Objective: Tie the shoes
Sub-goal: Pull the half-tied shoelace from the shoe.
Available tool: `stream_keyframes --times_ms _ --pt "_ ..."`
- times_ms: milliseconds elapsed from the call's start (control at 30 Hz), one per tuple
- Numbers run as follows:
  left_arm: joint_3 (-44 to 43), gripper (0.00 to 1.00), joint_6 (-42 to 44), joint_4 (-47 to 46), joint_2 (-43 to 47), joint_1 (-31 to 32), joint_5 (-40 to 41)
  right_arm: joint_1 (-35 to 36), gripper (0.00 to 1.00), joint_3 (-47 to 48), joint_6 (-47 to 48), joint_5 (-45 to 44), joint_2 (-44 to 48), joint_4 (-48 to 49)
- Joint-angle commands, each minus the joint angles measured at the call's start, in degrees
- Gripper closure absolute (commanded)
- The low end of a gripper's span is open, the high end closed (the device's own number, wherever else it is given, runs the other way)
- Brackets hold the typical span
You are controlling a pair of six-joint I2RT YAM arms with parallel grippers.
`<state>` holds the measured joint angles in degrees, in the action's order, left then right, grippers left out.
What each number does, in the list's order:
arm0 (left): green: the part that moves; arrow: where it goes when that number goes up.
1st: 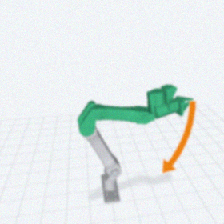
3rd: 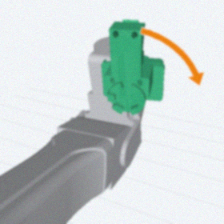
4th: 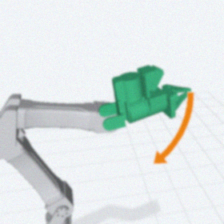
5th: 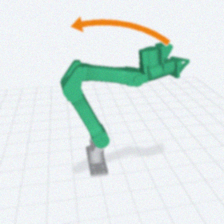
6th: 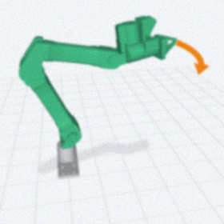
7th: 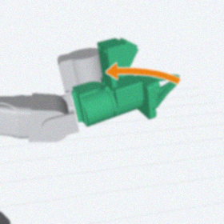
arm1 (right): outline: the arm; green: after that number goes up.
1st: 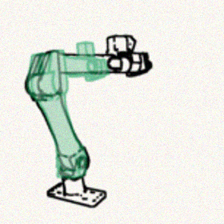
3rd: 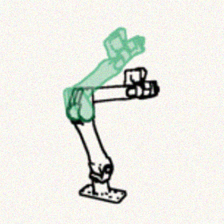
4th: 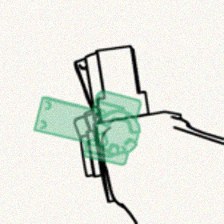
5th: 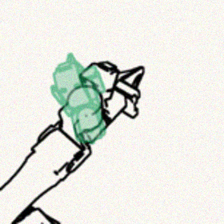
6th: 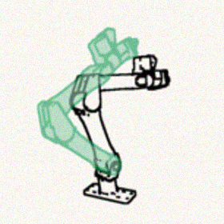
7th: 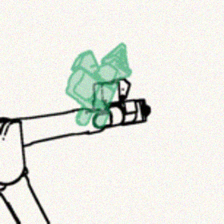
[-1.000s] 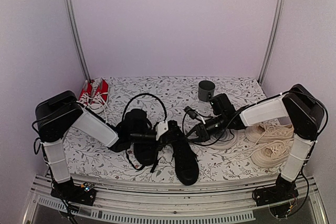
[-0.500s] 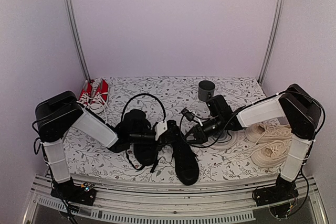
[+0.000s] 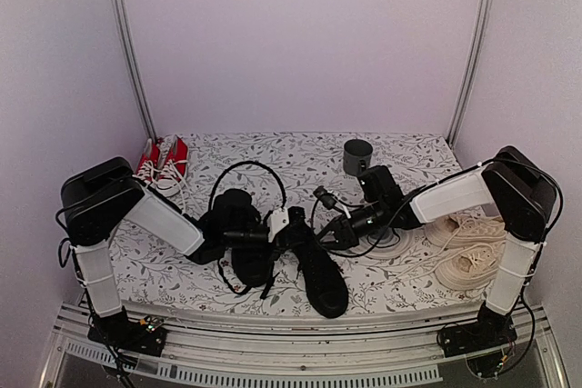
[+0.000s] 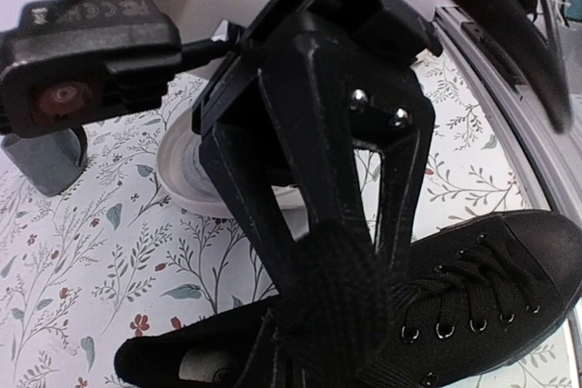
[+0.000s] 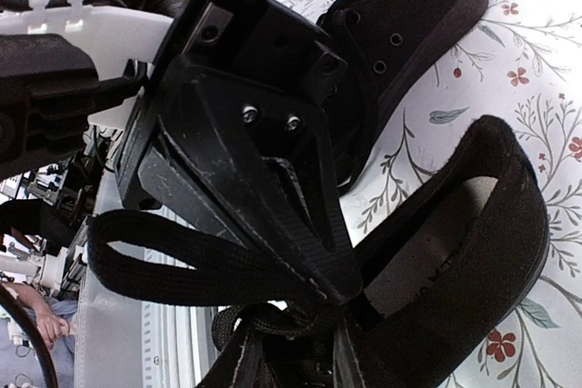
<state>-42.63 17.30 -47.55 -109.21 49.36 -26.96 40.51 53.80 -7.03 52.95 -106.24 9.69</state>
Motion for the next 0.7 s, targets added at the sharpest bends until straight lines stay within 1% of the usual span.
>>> stream_keyframes --times_ms 0,267,333,500,533,667 --pt "0.2 1.0 -0.3 -3.3 1.0 -1.1 0.2 0.9 0.72 -2.2 -1.7 1.5 2.1 5.8" --pt "-0.2 1.0 -0.5 -3.2 0.8 -1.0 -0.4 1.6 0.8 -1.3 -4.1 -2.0 -1.0 6.8" --pt "-0.2 1.0 -0.4 -3.2 0.8 -1.0 -0.5 1.6 0.84 -1.2 -4.6 -2.4 -1.2 7.3" --pt "-0.2 1.0 -0.3 -3.1 0.8 -1.0 -0.6 1.7 0.82 -1.3 -5.3 -1.0 -0.9 7.9" --pt "-0.2 1.0 -0.4 -3.1 0.8 -1.1 -0.6 1.8 0.78 -1.3 -5.2 -1.1 -0.9 7.8" --pt "-0.3 1.0 -0.4 -3.0 0.4 -1.0 -0.3 2.4 0.75 -1.2 -5.3 -0.8 -1.0 8.1"
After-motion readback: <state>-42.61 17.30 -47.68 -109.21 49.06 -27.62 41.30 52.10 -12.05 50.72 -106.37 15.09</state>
